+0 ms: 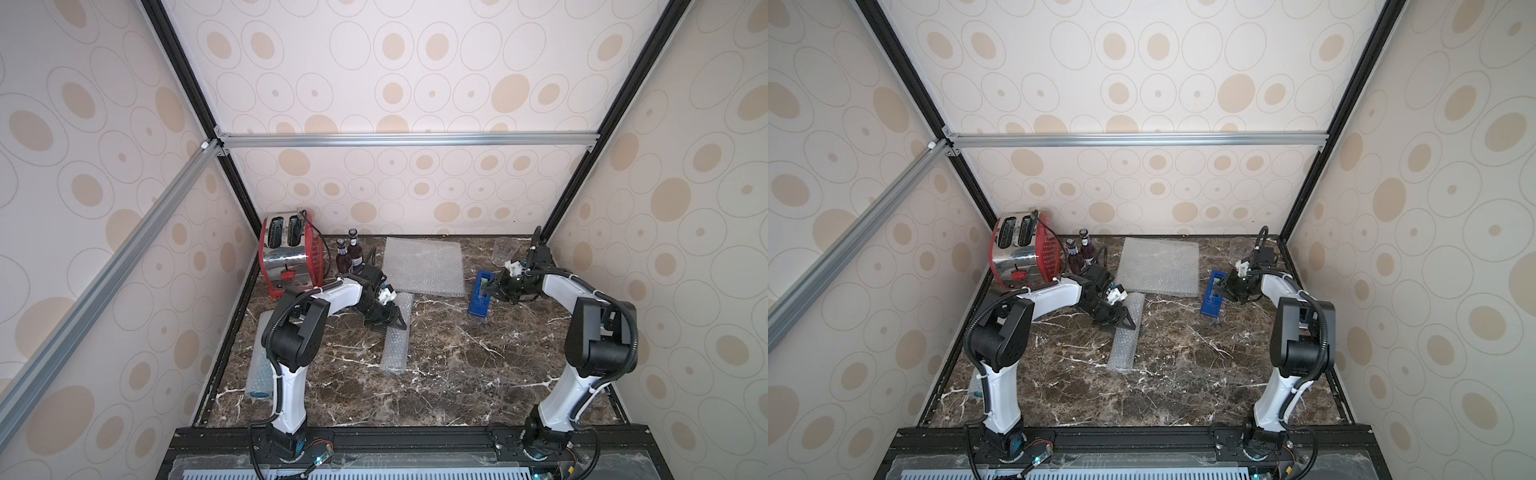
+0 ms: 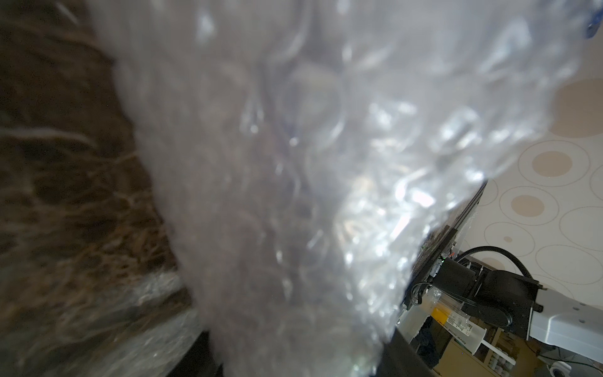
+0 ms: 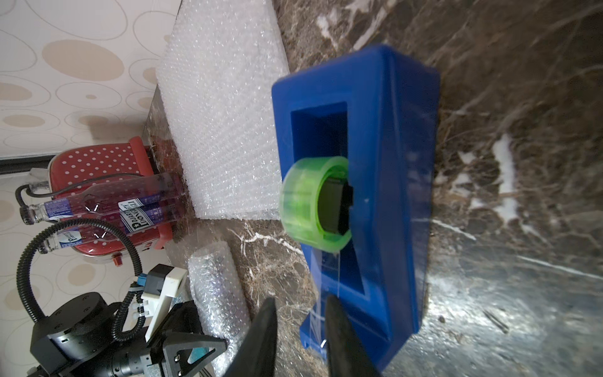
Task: Wrap wine bottles in bubble wrap
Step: Tear off the tape using the Tape Cutter.
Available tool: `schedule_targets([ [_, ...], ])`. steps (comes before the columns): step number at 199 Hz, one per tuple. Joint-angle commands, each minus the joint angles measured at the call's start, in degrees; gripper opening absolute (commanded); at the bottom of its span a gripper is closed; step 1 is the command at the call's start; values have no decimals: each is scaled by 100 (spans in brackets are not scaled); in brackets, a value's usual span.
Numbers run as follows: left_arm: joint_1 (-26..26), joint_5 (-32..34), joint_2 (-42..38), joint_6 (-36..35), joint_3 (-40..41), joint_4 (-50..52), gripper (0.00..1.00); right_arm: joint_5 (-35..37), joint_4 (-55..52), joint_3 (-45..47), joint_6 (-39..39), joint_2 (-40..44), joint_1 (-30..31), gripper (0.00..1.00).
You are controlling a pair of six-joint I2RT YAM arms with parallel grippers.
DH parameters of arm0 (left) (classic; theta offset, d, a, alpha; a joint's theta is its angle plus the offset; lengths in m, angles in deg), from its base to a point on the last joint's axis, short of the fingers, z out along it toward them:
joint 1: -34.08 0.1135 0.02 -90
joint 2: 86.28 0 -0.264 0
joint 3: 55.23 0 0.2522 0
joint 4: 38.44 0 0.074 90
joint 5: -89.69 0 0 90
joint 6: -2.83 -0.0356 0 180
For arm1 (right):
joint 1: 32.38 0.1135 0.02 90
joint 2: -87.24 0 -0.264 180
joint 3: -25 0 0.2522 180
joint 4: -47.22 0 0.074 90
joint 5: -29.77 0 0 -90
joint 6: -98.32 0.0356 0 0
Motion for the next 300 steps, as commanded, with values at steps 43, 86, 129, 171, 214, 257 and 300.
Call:
schedule_targets([
  [43, -144, 726, 493, -118, -37, 361, 49, -137, 36, 160, -53, -75, -152, 29],
  [86, -204, 761, 506, -146, -21, 364, 49, -297, 161, 312, -34, -104, -212, 29],
  [129, -294, 803, 527, -198, -33, 404, 49, -555, 591, 473, 249, -216, -218, 24],
  [171, -299, 821, 552, -211, -86, 438, 49, -612, 812, 654, 363, -265, -212, 21],
  [214, -296, 829, 558, -224, -94, 457, 49, -738, 1056, 876, 522, -327, -212, 20],
  [257, -303, 848, 526, -241, -69, 448, 49, -862, 1210, 1000, 648, -327, -212, 12],
  [300, -297, 881, 545, -268, -107, 489, 49, -1072, 1539, 1055, 933, -302, -214, 0],
])
